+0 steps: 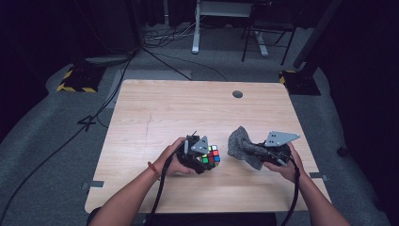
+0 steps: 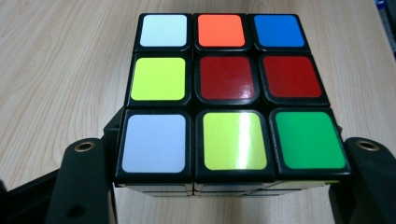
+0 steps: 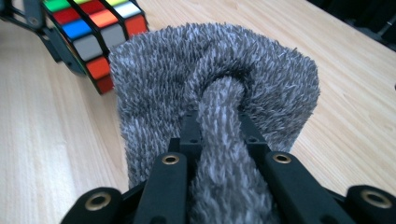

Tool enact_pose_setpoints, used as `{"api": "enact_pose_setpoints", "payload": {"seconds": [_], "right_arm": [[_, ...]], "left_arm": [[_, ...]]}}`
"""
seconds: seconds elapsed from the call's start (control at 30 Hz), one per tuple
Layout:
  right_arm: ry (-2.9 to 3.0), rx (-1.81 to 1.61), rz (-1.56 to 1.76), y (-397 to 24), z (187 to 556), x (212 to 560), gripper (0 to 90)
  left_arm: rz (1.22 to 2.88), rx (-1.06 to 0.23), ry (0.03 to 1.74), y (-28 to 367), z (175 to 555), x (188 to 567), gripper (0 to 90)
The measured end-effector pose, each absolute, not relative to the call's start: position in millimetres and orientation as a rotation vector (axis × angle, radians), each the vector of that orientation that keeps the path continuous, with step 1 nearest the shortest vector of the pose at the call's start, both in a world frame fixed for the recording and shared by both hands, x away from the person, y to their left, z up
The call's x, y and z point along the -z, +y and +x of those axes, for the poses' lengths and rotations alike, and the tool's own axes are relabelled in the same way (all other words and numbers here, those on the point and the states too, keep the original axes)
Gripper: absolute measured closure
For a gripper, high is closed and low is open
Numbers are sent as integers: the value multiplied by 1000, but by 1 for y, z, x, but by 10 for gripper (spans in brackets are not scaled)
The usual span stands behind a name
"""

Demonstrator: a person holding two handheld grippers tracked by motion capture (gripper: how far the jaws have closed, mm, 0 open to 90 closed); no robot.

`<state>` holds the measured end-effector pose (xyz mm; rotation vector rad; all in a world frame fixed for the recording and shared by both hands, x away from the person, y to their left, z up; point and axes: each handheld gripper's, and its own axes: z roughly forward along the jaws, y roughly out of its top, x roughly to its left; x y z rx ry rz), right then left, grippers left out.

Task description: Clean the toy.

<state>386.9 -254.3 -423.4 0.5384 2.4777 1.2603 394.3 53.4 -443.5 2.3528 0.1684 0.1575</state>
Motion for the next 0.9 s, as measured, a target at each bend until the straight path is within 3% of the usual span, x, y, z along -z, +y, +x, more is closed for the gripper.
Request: {"api": "enact_pose_setpoints", "payload": {"seconds": [0.5,0.9], "right_arm": [[2535,-1351,337,-205,373,393,769],[2573,-1190,326,-179,373,400,767]], "left_arm": [[2395,-167,102,27,397,439,337],[2407,-194,150,25,394,448,339]]}}
